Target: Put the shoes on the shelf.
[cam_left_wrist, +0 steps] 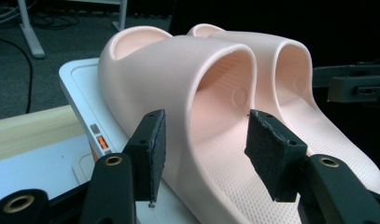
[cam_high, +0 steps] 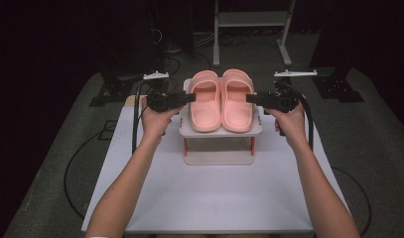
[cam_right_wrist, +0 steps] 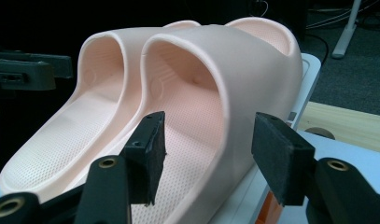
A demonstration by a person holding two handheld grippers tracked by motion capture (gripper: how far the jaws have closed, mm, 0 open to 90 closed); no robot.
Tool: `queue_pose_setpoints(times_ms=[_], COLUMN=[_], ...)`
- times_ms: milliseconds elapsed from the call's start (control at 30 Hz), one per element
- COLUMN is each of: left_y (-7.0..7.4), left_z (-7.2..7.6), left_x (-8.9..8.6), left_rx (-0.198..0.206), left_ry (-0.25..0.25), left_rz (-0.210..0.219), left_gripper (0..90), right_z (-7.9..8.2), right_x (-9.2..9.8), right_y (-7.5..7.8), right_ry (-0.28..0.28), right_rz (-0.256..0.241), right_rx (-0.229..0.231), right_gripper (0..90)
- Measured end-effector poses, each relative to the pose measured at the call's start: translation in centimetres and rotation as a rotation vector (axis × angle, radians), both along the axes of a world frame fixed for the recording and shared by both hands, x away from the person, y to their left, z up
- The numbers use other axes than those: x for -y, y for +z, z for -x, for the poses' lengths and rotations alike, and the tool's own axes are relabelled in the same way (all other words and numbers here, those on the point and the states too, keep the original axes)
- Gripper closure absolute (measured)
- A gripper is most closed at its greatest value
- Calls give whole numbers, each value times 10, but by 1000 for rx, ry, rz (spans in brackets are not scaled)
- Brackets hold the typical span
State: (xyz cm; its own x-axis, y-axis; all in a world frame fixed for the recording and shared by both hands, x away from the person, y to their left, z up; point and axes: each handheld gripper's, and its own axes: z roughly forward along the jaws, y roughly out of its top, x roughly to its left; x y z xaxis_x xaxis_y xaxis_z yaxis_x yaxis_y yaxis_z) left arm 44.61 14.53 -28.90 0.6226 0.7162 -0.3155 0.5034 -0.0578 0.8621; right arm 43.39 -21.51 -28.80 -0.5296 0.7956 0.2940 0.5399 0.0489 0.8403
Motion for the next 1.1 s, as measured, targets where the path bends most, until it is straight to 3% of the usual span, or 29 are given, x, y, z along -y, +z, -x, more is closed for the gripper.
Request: queue_pose_setpoints(times_ms=[1100], left_y=[-1], left_z=[32], left_x=[-20], left_rx=[42], left_ry=[-42], left_rz=[22], left_gripper=[418], right_z=[19], right_x=[4], right_y=[-3], right_ry=[65], right_rz=[-3], right_rx=[14], right_gripper=[387])
